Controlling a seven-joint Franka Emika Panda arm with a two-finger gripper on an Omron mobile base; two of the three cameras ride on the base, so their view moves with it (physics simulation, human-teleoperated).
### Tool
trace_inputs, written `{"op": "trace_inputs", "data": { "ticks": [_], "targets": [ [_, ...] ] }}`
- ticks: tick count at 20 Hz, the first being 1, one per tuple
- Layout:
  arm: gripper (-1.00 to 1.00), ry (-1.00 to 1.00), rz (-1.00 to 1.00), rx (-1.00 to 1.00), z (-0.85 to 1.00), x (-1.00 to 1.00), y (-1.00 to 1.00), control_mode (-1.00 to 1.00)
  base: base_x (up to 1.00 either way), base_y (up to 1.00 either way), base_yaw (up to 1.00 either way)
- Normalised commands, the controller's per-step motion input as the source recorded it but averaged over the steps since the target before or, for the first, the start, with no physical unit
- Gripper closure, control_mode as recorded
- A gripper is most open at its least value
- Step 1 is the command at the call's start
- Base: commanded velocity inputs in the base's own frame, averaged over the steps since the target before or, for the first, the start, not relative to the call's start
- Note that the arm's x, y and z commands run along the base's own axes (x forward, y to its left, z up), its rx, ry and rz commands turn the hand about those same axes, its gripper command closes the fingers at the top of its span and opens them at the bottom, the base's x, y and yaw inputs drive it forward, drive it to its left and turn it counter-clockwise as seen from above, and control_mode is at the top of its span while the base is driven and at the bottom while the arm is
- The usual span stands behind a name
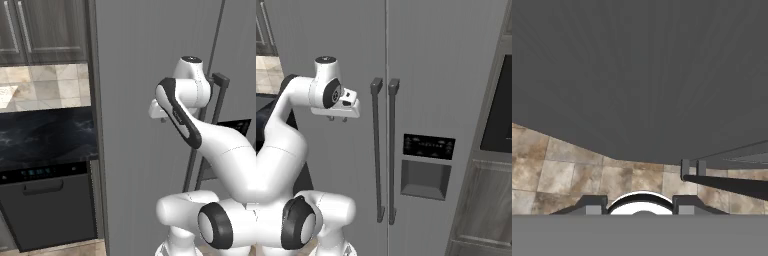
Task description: Take the lemon wedge from the fridge and place it on the plate with fish on the dining counter.
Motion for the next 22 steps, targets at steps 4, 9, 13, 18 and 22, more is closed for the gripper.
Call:
{"op": "trace_inputs", "data": {
  "ticks": [4, 9, 13, 18, 22],
  "targets": [
    [-1.00, 0.00, 0.00, 0.00, 0.04, 0.00, 0.00, -1.00, 0.00, 0.00, 0.00],
    [-1.00, 0.00, 0.00, 0.00, 0.00, 0.00, 0.00, -1.00, 0.00, 0.00, 0.00],
    [-1.00, 0.00, 0.00, 0.00, 0.00, 0.00, 0.00, -1.00, 0.00, 0.00, 0.00],
    [-1.00, 0.00, 0.00, 0.00, 0.00, -0.05, 0.00, -1.00, 0.00, 0.00, 0.00],
    [-1.00, 0.00, 0.00, 0.00, 0.00, -0.08, 0.00, -1.00, 0.00, 0.00, 0.00]
  ]
}}
